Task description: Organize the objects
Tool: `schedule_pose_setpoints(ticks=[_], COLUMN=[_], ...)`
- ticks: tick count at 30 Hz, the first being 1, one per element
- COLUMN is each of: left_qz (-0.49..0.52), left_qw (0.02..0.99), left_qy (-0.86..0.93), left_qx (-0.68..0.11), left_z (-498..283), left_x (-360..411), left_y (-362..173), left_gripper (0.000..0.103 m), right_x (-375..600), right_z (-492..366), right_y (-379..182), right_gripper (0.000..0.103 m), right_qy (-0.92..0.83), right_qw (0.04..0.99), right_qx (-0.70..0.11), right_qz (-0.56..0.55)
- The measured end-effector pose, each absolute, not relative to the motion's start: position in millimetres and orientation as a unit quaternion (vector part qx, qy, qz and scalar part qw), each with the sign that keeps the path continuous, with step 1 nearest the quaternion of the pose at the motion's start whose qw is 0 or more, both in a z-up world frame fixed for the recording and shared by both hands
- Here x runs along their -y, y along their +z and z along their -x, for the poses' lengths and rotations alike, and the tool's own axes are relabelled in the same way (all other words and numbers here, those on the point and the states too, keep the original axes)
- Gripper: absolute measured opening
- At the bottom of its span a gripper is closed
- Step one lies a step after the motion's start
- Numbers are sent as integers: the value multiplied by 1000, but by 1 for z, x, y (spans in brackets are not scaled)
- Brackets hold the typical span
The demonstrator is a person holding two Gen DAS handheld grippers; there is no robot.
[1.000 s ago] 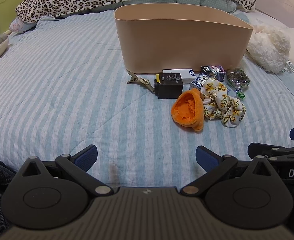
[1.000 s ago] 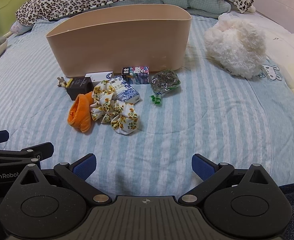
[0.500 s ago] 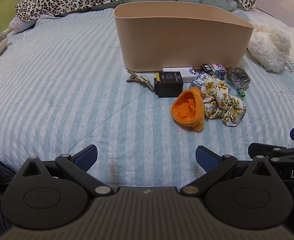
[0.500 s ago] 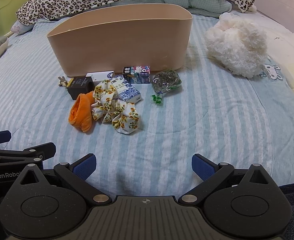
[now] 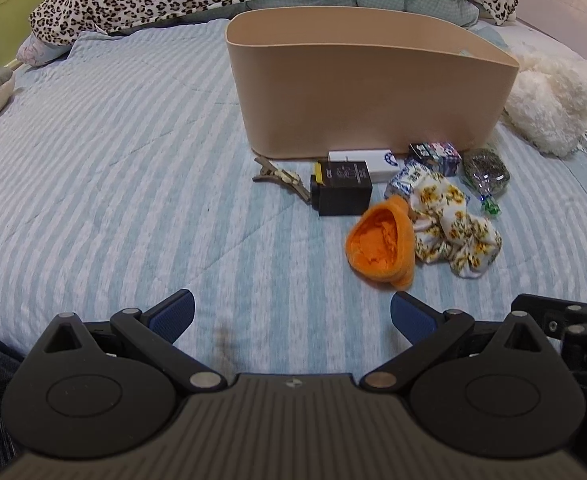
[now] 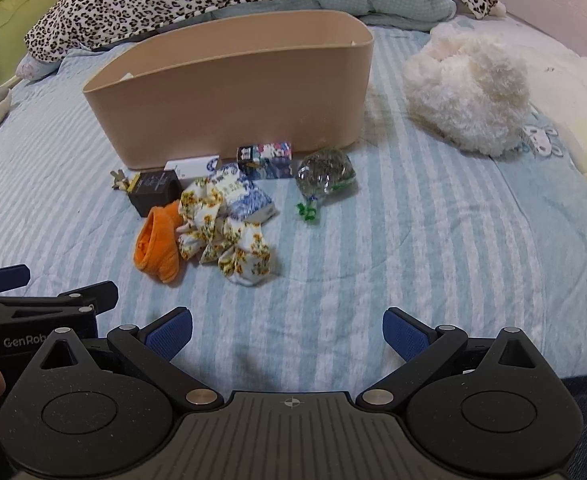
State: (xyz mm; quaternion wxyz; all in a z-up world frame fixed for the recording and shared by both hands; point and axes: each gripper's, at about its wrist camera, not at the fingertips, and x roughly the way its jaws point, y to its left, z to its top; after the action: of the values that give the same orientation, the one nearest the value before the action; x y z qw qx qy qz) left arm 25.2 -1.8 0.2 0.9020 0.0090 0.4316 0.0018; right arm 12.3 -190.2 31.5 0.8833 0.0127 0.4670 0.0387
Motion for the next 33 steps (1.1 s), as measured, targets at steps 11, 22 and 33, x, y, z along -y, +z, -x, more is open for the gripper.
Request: schedule_pose_setpoints(ticks=[11,22,33], left_qz=[-16,-30,-39], left_qw=[895,885,886], left_qy=[-10,-40,-73], left_qx=[-446,-464,-457], left_z=[-58,-85,-94], left_x=[1,4,2], left_y=[-4,-24,-35], left_gripper=[103,103,81], right_x=[187,185,175], right_z=[-40,-70,-82], right_y=[35,12,-2], right_gripper=[103,96,75], right_qy=[41,54,67], right_qw=[883,867,861], right_qx=[-468,-495,-503], right_qz=[2,-18,-29])
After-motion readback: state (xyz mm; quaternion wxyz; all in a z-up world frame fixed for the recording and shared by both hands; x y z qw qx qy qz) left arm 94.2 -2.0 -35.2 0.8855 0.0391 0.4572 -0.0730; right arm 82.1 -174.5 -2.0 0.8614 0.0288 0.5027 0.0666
